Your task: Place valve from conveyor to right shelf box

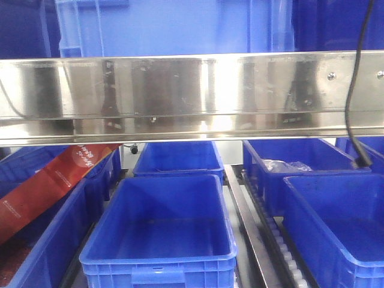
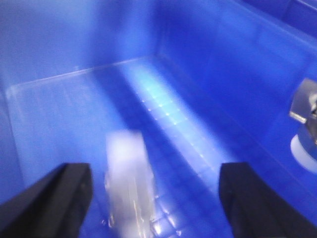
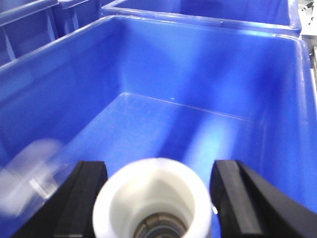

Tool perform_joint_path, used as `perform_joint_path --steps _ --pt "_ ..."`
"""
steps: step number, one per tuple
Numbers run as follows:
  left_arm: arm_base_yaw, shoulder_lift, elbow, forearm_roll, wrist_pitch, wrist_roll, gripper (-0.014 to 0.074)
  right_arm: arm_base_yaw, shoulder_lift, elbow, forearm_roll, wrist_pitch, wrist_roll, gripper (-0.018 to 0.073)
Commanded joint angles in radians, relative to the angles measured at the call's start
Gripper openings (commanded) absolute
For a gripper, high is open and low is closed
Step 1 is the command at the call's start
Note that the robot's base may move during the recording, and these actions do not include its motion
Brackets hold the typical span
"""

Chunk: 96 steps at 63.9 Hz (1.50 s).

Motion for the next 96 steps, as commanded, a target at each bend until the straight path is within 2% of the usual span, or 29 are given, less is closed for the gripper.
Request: perform_joint_path --steps 1,21,27,32,37,40,42,47,52,56,63,71,79,96 --pt "-0.004 -0.016 -0.017 -0.015 -0.013 -0.002 0.0444 -0.001 -0.036 -0.02 0.002 -0.071 -0.009 0.0309" --pt "-0.004 -0.029 -0.094 -0.019 -0.007 -0.002 0.0444 -0.001 -0.062 -0.066 -0.028 -0.015 -0.009 0.0309" --pt "-0.004 -0.048 -0.113 -0.019 -0.007 -0.002 0.041 -0.001 -0.073 -0.083 -0.028 -0.002 -0.009 0.0301" --pt "-0.004 -0.065 -0.13 -0.019 -0.007 -0.002 0.0293 -0.001 -0.081 -0.103 -0.028 0.024 -0.009 0.0235" --pt "-0.004 -0.078 -0.145 -0.019 -0.007 -0.002 0.0101 -0.001 -0.092 -0.105 -0.028 0.021 -0.009 0.0113" --pt "-0.004 -0.082 -0.147 -0.019 -0.009 -0.002 -0.005 -0.001 -0.096 -0.105 -0.028 0.016 -0.009 0.0036" --pt "-0.004 -0.084 -0.147 -0.012 -0.009 -0.002 -0.0112 -0.003 -0.098 -0.105 -0.028 0.016 -0.009 -0.002" --pt "0.003 -0.084 -0.147 -0.002 0.024 -0.005 -0.0111 -0.008 -0.098 -0.105 -0.028 0.035 -0.009 -0.0163" --pt "0.01 -0.087 -0.147 -0.009 0.086 -0.011 -0.0111 -0.007 -0.105 -0.105 -0.028 0.093 -0.009 -0.0168" --pt "0.01 -0.093 -0.145 0.016 0.119 -0.011 -0.0111 -0.007 -0.12 -0.096 -0.023 0.121 -0.009 -0.0168" --pt "0.006 -0.107 -0.11 0.017 0.099 -0.011 -0.0111 -0.007 -0.163 -0.05 0.006 0.095 -0.009 -0.0168" --pt "-0.006 -0.159 -0.04 0.01 0.02 -0.011 -0.0111 -0.007 -0.234 0.061 0.006 0.022 -0.009 -0.0168" --pt "-0.005 -0.246 0.078 0.01 -0.084 -0.011 -0.0111 -0.007 -0.331 0.243 -0.007 -0.107 -0.009 -0.0168" --pt "-0.005 -0.466 0.517 0.017 -0.347 -0.005 -0.0111 -0.007 -0.557 0.658 -0.022 -0.417 -0.009 -0.0168"
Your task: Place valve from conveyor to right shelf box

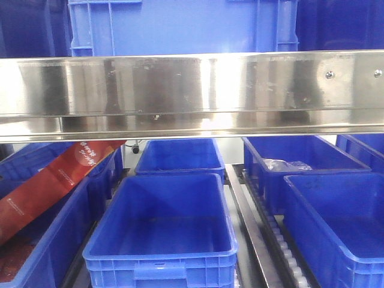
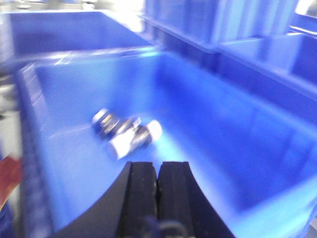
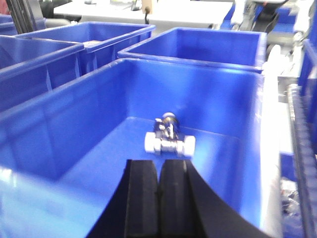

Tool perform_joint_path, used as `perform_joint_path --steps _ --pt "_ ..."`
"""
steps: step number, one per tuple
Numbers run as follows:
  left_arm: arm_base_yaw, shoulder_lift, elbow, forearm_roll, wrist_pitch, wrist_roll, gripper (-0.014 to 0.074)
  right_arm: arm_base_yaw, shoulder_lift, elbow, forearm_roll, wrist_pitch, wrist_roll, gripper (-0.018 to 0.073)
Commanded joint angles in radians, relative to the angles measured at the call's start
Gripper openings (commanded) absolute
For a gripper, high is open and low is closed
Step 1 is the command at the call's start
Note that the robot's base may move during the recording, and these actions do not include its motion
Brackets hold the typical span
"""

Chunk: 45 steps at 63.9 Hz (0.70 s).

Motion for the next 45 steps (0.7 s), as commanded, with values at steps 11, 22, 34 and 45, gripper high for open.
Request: perform_joint_path --steps 11,22,34,45 --pt "-0.005 -0.253 0.399 -0.003 -0.264 0.005 -0.0111 -0.006 -0.179 0.298 -0.008 -0.203 -0.007 -0.0168" --pt "-0.005 -0.492 0.659 -0.003 -0.323 0.005 -0.0111 -0.006 -0.316 0.463 -0.008 -0.203 -0.007 -0.0168" --pt "-0.003 -0.784 0.935 -0.003 -0.388 0.005 -0.0111 -0.006 -0.447 0.616 -0.008 -0.203 -0.007 -0.0168" --pt "-0.003 -0.994 1.078 -0.003 -0.4 0.005 -0.0111 -0.006 -0.523 0.658 -0.001 -0.194 -0.007 -0.0168"
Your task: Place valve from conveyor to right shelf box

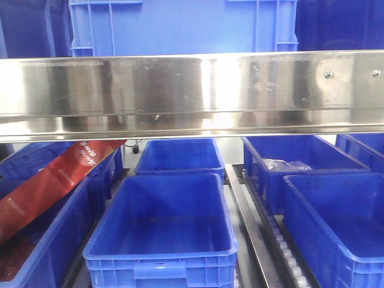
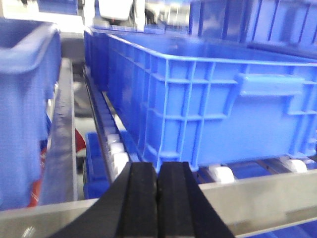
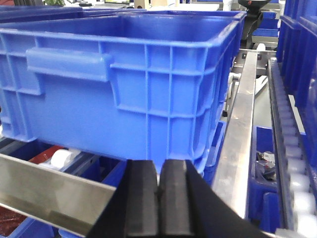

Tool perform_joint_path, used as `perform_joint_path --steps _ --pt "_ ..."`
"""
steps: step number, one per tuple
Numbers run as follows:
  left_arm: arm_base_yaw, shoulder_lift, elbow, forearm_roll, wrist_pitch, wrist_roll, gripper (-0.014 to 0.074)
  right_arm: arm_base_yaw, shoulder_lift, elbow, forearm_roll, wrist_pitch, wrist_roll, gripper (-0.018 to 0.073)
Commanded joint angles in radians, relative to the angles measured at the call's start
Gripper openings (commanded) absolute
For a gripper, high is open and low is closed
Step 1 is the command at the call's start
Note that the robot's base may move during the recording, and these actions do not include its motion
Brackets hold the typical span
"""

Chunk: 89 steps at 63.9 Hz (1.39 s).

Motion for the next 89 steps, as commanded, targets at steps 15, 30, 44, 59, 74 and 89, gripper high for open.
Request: perform_joint_path --steps 15,30,44,59,74,89 --pt "-0.003 -0.277 0.095 -0.003 -0.03 0.001 -0.0111 -0.006 -0.06 0.009 0.0 -0.032 -0.007 -0.0168" --pt "-0.003 -0.361 0.095 -0.003 -0.037 0.001 -0.0111 -0.006 -0.06 0.009 0.0 -0.032 -0.007 -0.0168" --pt "-0.003 -0.361 0.095 -0.003 -0.037 0.001 -0.0111 -0.006 -0.061 0.009 0.0 -0.03 -0.007 -0.0168" --pt "-0.003 -0.361 0.095 -0.003 -0.037 0.001 -0.0111 -0.1 -0.218 0.126 0.0 -0.076 -0.007 -0.0168" --pt "-0.003 -0.361 0.095 -0.003 -0.037 0.001 -0.0111 -0.328 -0.46 0.347 -0.066 -0.071 -0.007 -0.0168" --pt "-0.003 -0.361 0.095 -0.003 -0.037 0.001 -0.0111 -0.383 -0.639 0.539 -0.138 -0.074 -0.004 -0.0168"
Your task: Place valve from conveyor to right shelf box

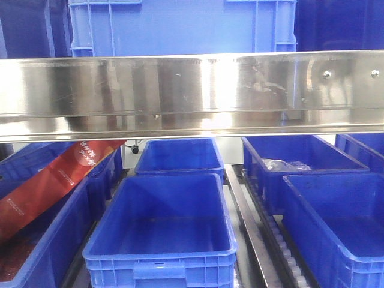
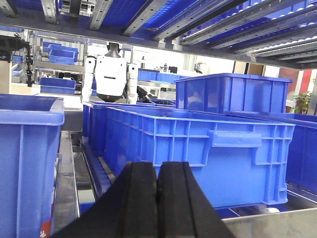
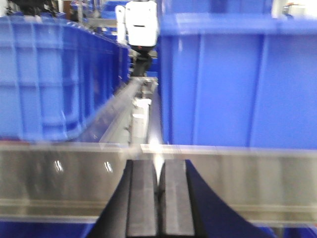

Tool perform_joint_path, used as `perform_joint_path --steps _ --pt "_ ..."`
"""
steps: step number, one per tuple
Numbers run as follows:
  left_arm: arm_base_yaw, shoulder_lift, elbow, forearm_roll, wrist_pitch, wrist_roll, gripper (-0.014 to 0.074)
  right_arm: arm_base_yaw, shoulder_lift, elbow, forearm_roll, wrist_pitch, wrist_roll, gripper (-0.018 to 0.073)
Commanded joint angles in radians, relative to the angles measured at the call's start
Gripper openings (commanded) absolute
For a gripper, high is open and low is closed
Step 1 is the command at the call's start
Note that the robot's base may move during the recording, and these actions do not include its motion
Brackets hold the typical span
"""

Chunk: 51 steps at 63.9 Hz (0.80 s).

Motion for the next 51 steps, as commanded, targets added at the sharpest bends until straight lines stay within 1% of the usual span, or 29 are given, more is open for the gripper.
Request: perform_joint_path --steps 1,9,11,13,16,19,34,51 --pt "-0.003 -0.007 -0.001 -0.003 -0.017 0.0 -0.0111 -0.007 -0.062 0.063 -0.054 -0.02 -0.004 -0.0168" --pt "-0.003 -0.007 -0.001 -0.003 -0.017 0.0 -0.0111 -0.005 -0.164 0.119 -0.054 -0.022 0.072 -0.0168" --pt "-0.003 -0.007 -0.001 -0.003 -0.017 0.0 -0.0111 -0.005 -0.187 0.119 -0.054 -0.018 0.072 -0.0168" --pt "-0.003 -0.007 -0.001 -0.003 -0.017 0.0 -0.0111 -0.005 -0.216 0.119 -0.057 0.042 0.072 -0.0168" --pt "-0.003 -0.007 -0.001 -0.003 -0.017 0.0 -0.0111 -0.005 -0.229 0.119 -0.057 0.093 0.072 -0.0168" --pt "-0.003 -0.007 -0.001 -0.003 -0.017 0.0 -0.0111 -0.003 -0.229 0.119 -0.057 0.116 0.072 -0.0168" --pt "-0.003 -0.009 -0.001 -0.003 -0.017 0.0 -0.0111 -0.001 -0.229 0.119 -0.046 0.075 0.072 -0.0168" --pt "-0.003 -0.009 -0.001 -0.003 -0.017 0.0 -0.0111 -0.001 -0.229 0.119 -0.046 0.072 0.072 -0.0168"
